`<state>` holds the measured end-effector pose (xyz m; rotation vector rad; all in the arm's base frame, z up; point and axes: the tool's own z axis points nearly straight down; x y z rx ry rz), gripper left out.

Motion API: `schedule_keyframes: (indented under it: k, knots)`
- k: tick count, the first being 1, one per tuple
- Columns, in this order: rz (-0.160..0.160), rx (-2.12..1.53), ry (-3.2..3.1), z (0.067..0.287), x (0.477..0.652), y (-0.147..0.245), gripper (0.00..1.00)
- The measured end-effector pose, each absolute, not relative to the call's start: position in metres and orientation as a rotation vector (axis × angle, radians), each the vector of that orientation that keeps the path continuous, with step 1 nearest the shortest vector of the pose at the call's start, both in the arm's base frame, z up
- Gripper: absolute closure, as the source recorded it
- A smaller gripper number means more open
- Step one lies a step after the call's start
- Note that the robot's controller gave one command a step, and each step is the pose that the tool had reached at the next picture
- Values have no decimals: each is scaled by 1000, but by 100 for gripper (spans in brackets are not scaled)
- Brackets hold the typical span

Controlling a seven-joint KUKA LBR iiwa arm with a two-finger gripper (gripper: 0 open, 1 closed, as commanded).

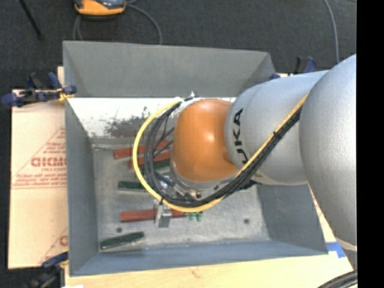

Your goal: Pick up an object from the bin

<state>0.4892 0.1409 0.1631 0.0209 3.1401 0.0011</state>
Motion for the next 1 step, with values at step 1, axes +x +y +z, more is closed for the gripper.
schedule_keyframes:
  k: [1]
  knots:
    - [1,20,3140,174,489,141,100]
